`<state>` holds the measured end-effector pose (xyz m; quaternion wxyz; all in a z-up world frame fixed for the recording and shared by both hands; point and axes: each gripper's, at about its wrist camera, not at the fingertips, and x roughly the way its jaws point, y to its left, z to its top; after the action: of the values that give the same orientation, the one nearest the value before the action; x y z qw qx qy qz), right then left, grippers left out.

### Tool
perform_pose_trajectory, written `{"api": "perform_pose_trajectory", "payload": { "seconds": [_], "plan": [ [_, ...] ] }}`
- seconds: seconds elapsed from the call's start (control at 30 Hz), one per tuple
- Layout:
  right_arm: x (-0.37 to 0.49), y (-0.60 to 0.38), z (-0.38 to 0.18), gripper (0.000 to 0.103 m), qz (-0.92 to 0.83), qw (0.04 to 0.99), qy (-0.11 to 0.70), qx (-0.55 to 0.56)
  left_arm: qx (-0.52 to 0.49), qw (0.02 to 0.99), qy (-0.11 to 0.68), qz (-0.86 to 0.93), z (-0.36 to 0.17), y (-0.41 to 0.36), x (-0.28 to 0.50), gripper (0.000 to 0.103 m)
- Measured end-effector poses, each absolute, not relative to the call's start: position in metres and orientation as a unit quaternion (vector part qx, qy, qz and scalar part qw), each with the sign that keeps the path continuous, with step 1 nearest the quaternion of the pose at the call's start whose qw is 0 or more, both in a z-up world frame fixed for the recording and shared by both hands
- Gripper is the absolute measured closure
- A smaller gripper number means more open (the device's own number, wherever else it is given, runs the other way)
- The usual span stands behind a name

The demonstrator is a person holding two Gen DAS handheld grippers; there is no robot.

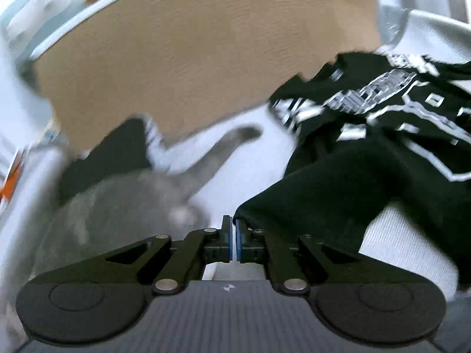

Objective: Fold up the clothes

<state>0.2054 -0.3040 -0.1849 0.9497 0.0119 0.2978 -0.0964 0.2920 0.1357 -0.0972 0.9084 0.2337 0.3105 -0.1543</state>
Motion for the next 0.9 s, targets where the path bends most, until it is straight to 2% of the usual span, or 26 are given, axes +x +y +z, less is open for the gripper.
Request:
{"api": "perform_pose_trajectory", "payload": {
  "seconds": [0.27,0.37,0.43,0.67,0.73,0.9],
  "plan": [
    [0.206,-0.304,-0.185,0.026,-0.094,0.95,0.297,0.012,0.209,0.905,0.355,-0.108,-0.12,0.178,0.269,0.094],
    [0.206,-0.303,-0.185,0.026,-0.095,0.95,0.298,0.011,0.183,0.904,0.37,-0.111,-0.125,0.185,0.26,0.085],
    [0.206,-0.303,-0.185,0.026,-0.096,0.95,0.298,0.01,0.161,0.906,0.377,-0.11,-0.129,0.187,0.257,0.072],
    [0.205,-0.305,-0.185,0.026,-0.095,0.949,0.299,0.004,0.026,0.909,0.404,-0.102,-0.148,0.205,0.251,0.064],
    [0.205,-0.305,-0.185,0.026,-0.093,0.95,0.299,0.005,-0.003,0.906,0.41,-0.103,-0.153,0.209,0.249,0.057],
    [0.207,-0.301,-0.185,0.025,-0.096,0.95,0.298,0.002,0.001,0.906,0.415,-0.09,-0.163,0.209,0.243,0.047]
  ]
}}
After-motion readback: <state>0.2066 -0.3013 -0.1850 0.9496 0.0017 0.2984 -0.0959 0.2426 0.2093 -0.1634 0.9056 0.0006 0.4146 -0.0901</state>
